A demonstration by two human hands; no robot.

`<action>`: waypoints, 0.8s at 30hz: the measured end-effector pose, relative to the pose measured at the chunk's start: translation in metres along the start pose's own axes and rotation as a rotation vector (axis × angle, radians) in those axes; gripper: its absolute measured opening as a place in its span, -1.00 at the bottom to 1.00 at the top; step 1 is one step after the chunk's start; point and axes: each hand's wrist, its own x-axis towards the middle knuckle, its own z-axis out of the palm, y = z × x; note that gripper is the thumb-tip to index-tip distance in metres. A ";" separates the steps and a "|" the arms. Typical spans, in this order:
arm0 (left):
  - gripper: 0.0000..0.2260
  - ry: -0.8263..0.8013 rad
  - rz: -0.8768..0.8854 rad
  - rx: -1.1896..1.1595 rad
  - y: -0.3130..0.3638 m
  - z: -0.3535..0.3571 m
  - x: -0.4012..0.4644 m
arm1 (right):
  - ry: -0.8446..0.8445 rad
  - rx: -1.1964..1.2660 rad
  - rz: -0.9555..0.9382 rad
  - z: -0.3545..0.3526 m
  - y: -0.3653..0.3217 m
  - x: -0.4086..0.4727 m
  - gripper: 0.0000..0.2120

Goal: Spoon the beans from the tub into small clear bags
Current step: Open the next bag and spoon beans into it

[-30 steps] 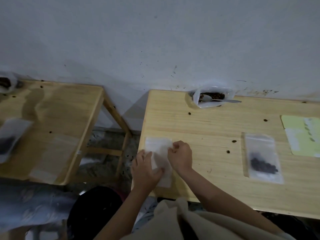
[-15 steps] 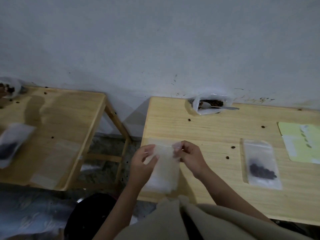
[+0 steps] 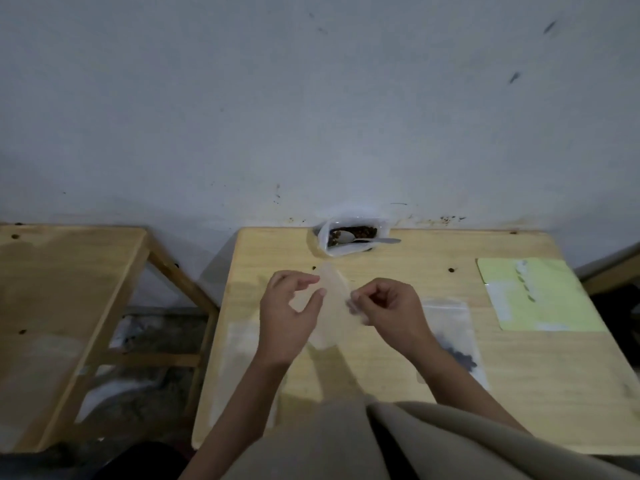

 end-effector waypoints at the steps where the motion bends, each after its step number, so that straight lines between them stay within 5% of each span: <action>1: -0.86 -0.008 -0.043 -0.055 0.009 0.010 0.000 | 0.024 0.003 -0.016 -0.005 -0.001 0.000 -0.84; 12: -0.86 -0.029 -0.275 -0.290 0.045 0.070 0.009 | -0.028 0.070 -0.038 -0.050 0.002 0.009 -0.89; 17: -0.83 0.032 -0.394 -0.312 0.046 0.079 0.010 | 0.053 0.185 0.133 -0.054 0.003 0.014 -0.86; 24: -0.90 0.090 -0.466 -0.352 0.049 0.082 0.006 | -0.016 -0.196 -0.067 -0.059 -0.003 0.015 -0.86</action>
